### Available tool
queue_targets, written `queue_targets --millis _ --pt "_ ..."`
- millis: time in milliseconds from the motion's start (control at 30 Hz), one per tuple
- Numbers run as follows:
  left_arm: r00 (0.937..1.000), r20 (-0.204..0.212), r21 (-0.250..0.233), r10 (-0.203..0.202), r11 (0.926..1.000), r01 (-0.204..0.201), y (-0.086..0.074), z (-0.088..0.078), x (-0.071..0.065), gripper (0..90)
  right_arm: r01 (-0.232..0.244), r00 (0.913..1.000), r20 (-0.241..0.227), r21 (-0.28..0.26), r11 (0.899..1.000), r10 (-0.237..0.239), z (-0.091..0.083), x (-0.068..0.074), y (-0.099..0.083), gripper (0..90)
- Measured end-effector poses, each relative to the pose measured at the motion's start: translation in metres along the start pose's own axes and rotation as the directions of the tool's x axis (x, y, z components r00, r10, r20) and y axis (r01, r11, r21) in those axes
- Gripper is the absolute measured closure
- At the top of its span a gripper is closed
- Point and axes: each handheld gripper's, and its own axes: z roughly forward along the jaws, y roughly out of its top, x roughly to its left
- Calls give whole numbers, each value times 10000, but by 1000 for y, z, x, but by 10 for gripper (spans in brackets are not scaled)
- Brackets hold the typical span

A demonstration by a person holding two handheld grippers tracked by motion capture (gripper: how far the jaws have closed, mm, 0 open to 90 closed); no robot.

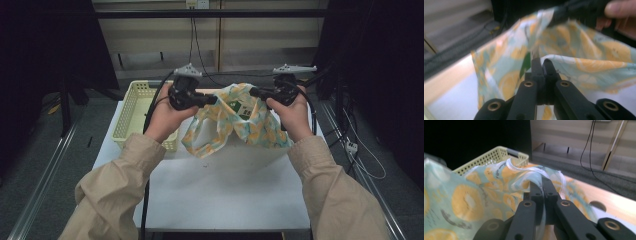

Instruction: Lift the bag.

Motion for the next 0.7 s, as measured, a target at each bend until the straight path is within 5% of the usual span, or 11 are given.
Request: queue_targets --millis 167,333,400,467,600,700 --pt "10000 -71 -765 -46 9971 40 30 -9 3 900 24 10000 9 -601 9982 -23 -13 -3 21 898" --pt "9994 243 -253 -255 9993 262 12 1 2 875 -96 9990 -444 -426 9990 78 -14 -2 15 892" --pt "9984 322 14 -471 9989 471 1 3 2 707 -171 9981 -597 -329 9993 151 -12 1 7 817" --pt "9968 178 183 -784 9968 780 -11 1 3 437 -548 9939 -959 -63 9985 539 -9 4 0 643" --pt "9957 162 253 -911 9956 907 -35 -13 0 216 -399 9913 -1258 -68 9992 388 -13 17 -11 366" --pt "9939 254 68 -1069 9943 1068 -56 -30 -3 153 -385 9900 -1359 -51 9992 375 -23 26 -18 263"
